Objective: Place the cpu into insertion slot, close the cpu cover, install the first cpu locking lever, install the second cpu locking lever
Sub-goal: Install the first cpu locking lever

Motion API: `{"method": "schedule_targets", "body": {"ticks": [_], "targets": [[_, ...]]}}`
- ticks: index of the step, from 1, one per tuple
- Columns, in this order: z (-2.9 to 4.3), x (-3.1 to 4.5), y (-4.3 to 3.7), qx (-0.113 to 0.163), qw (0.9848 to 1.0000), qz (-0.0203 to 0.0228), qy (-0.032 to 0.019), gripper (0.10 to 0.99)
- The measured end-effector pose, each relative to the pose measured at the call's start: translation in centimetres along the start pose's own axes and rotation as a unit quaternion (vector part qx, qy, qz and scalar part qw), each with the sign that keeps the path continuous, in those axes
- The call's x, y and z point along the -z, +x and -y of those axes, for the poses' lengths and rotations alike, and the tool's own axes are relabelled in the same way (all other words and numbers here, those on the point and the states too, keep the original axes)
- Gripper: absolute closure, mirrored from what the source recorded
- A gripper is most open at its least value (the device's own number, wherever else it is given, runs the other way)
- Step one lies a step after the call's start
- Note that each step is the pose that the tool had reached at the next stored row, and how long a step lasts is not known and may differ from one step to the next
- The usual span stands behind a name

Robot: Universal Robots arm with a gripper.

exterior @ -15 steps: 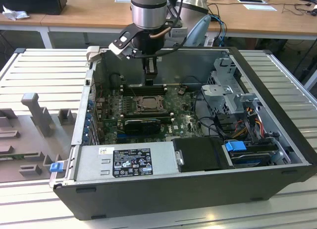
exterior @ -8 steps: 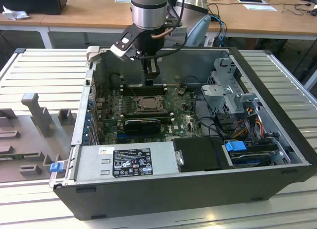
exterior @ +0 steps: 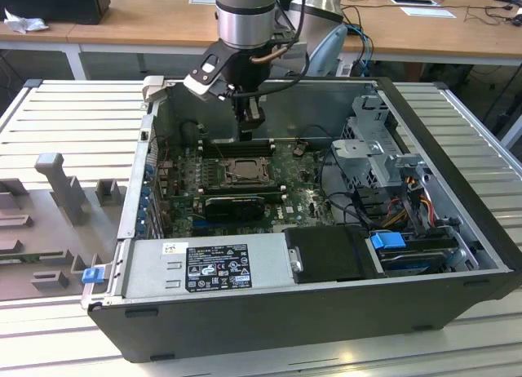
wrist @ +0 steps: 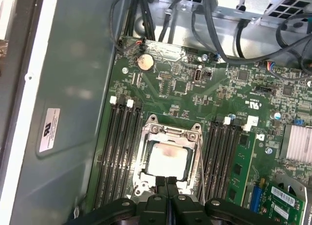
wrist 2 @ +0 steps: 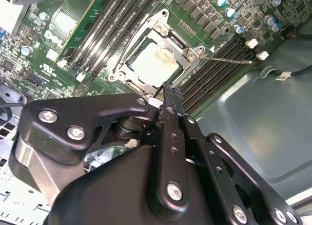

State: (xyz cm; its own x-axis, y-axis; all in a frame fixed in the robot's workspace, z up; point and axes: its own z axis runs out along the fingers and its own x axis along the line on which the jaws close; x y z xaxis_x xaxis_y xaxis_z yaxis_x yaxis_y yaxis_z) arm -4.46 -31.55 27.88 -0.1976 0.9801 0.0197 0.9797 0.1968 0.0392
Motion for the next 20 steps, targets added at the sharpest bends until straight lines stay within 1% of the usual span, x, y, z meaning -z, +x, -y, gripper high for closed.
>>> {"method": "schedule_targets", "body": {"ticks": [3,10,20], "targets": [[0.0,0.0,0.0,0.01,1.0,-0.0004,0.0002,0.98],[0.0,0.0,0.0,0.023,0.9997,-0.0009,0.0005,0.98],[0.0,0.0,0.0,0.047,0.9989,-0.0018,0.0009,0.98]]}}
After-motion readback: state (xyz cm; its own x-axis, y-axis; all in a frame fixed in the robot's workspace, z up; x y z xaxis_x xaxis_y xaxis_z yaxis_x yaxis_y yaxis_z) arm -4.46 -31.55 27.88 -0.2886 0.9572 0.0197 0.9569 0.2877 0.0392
